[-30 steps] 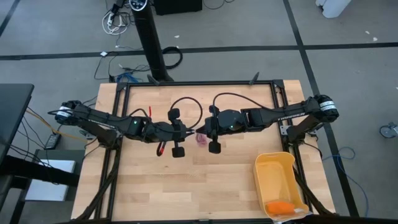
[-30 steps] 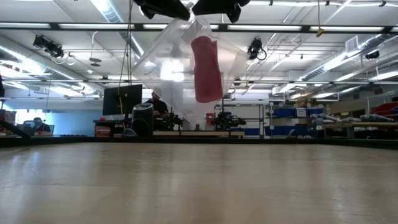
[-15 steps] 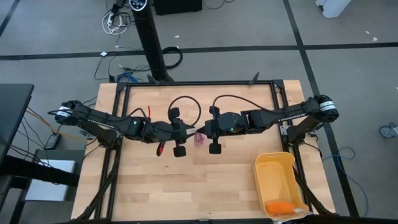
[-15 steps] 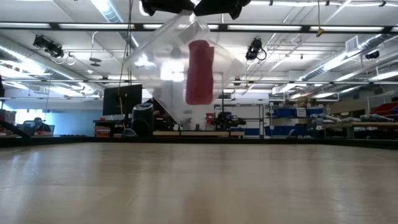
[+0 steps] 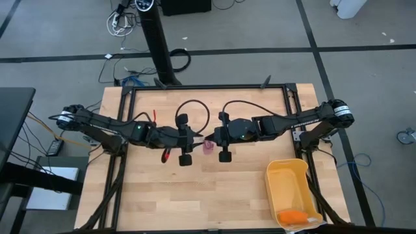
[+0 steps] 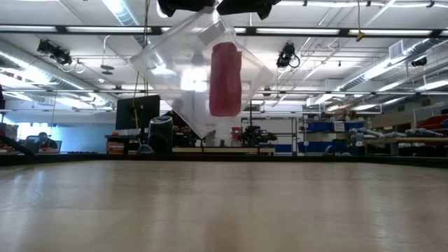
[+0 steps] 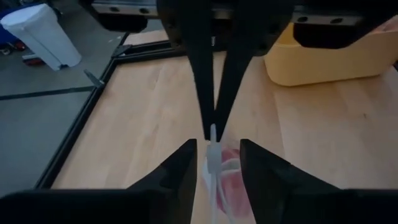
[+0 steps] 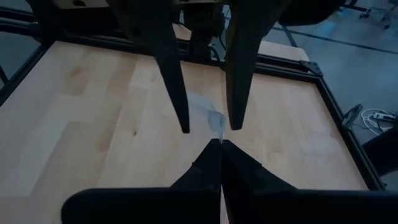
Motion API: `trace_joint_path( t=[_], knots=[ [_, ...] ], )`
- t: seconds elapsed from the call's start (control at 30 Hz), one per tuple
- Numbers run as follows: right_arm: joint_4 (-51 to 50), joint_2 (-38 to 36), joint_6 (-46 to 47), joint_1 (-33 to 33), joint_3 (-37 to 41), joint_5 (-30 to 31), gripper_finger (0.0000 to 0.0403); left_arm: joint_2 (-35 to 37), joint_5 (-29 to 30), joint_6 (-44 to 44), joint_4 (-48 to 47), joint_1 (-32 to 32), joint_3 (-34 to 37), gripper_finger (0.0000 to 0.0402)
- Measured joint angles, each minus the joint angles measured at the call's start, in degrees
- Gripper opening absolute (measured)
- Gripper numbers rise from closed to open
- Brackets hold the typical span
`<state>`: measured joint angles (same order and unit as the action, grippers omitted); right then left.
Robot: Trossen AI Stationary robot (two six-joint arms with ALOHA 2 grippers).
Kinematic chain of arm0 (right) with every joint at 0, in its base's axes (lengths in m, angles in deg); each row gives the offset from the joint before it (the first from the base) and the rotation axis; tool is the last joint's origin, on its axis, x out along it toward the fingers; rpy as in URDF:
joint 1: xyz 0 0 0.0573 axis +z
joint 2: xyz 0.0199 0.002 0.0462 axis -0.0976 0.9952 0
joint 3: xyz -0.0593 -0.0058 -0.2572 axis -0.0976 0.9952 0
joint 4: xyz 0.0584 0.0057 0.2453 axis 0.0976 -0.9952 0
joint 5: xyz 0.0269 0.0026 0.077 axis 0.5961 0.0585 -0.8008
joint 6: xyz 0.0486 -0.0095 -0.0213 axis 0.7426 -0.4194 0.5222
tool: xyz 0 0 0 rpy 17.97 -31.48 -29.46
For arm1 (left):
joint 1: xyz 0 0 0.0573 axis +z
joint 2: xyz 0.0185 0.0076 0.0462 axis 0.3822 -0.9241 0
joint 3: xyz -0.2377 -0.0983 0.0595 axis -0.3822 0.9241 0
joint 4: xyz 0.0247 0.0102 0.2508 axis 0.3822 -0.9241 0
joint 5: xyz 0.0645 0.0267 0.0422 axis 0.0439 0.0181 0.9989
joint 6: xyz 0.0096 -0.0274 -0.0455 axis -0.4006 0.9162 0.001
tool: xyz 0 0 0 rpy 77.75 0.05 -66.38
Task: Roll bandage
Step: Close the transparent zip bag
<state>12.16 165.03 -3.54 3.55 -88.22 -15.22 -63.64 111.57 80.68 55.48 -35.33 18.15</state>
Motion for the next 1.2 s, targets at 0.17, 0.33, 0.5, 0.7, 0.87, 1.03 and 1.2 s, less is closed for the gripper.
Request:
trace_joint_path(
  t=[0.17,0.33,0.5,0.7,0.87,1.03,1.2],
  knots=[
    [0.56,0.00,-0.09,0.00,-0.01,0.00,0.0000,-0.04,0.40,0.35,-0.50,0.11,0.00,0.0126],
    [0.61,0.00,-0.26,0.00,-0.02,-0.02,0.0000,-0.17,1.03,0.47,0.36,0.11,0.00,0.0103],
    [0.61,0.00,-0.47,0.00,-0.02,0.32,0.0000,-0.20,2.32,1.61,0.37,0.11,0.00,0.0037],
    [0.50,0.00,-0.57,0.07,0.00,1.30,0.0000,-0.20,2.79,1.98,-1.10,0.11,-0.05,0.0020],
    [0.34,-0.04,-0.61,0.07,-0.02,1.38,0.0000,-0.28,4.22,2.16,-4.70,0.11,0.00,0.0020],
    [0.37,-0.04,-0.85,0.07,-0.01,1.49,0.0000,-0.26,5.30,3.47,-7.04,0.05,0.28,0.0020],
    [0.36,-0.07,0.14,0.24,-0.02,1.40,0.0002,-0.26,5.31,3.23,-6.75,-0.03,0.66,0.0020]
  ],
)
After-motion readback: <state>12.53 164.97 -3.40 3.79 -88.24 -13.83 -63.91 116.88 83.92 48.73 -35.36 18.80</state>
